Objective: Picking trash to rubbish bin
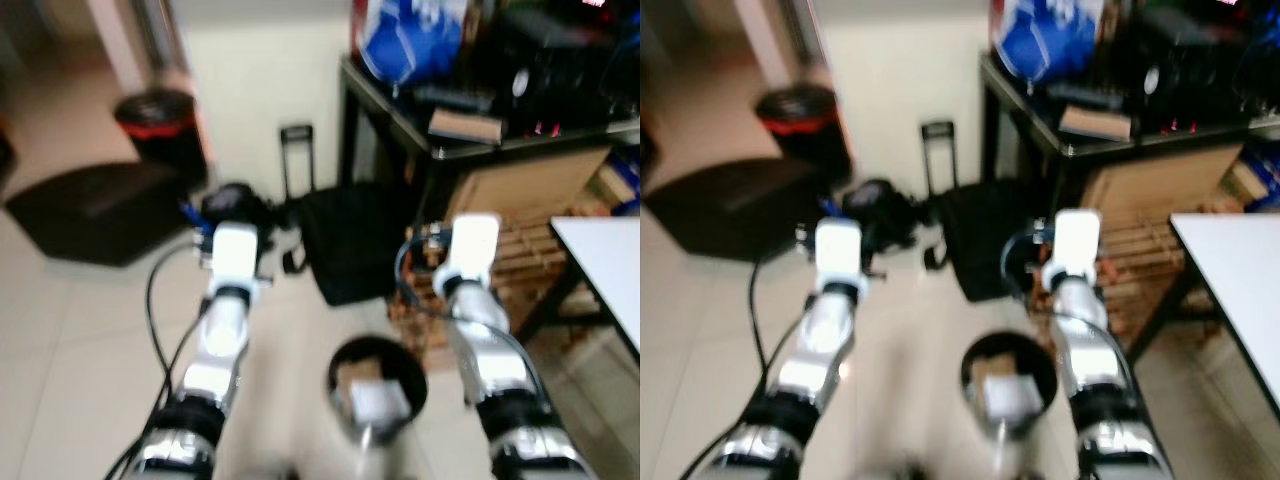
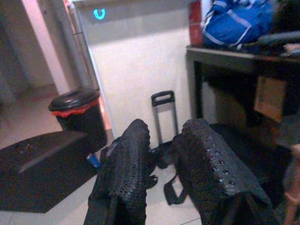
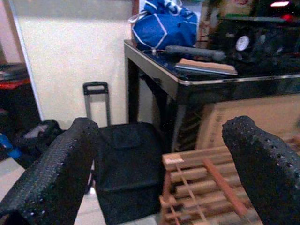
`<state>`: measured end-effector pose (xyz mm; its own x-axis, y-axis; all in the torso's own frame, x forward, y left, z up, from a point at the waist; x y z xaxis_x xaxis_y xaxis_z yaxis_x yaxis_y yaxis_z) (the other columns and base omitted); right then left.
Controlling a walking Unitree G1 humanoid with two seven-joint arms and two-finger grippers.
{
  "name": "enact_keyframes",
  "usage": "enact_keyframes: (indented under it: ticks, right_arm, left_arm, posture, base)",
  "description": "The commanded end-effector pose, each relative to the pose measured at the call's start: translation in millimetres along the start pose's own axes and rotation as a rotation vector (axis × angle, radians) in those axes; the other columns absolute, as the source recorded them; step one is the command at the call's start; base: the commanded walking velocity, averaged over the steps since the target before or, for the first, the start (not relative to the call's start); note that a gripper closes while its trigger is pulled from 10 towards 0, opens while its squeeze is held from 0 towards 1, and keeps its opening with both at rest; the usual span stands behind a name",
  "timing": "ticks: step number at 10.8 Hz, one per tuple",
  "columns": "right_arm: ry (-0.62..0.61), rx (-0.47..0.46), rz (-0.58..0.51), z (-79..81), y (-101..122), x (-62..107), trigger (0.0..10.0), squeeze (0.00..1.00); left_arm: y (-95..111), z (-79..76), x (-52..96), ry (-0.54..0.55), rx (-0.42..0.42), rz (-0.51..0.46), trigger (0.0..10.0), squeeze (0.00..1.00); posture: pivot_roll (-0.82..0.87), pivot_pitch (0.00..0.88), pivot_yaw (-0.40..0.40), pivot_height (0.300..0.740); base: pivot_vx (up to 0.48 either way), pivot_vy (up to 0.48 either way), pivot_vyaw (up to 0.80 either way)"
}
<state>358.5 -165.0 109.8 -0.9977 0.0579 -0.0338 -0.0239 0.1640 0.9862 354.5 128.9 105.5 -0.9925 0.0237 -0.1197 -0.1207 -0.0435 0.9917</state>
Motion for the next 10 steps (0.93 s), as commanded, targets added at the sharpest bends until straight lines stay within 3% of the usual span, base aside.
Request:
enact_keyframes:
  ticks: [1, 6, 10]
  right_arm:
    - [-0.006, -0.010, 0.003, -0.9, 0.2, 0.3, 10.0, 0.00]
    - [-0.001, -0.012, 0.005, 0.6, 0.2, 1.1, 10.0, 0.00]
    - [0.012, -0.012, 0.005, 2.7, 0.0, 1.7, 10.0, 0.00]
  left_arm:
    - [3.7, 0.5, -2.1, 0.007, -0.002, -0.009, 10.0, 0.00]
    - [3.5, 0.7, -2.0, 0.008, 0.002, -0.008, 10.0, 0.00]
    - [3.6, 0.8, -2.1, 0.011, -0.001, -0.006, 10.0, 0.00]
  posture:
    - [-0.07, 0.034, 0.035, 0.740]
    - [-0.07, 0.037, 0.034, 0.740]
    - [-0.07, 0.037, 0.033, 0.740]
  base:
    - [-0.285, 0.000, 0.00]
    - [-0.301, 0.000, 0.00]
    - [0.000, 0.000, 0.00]
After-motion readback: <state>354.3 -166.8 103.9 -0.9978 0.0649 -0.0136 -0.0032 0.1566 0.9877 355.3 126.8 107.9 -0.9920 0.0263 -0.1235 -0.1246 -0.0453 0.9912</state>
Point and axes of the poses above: a point about 5 cm out from each wrist's last joint towards the gripper, its own x axis pointing back from the gripper into the wrist, its own y axis along the axis of the wrist's last joint, z = x × y, the point moved 2 cm from there along -x, pointing out of the wrist towards the gripper, and after that the axes turned 6 degrees about x, right-handed, at the moved point
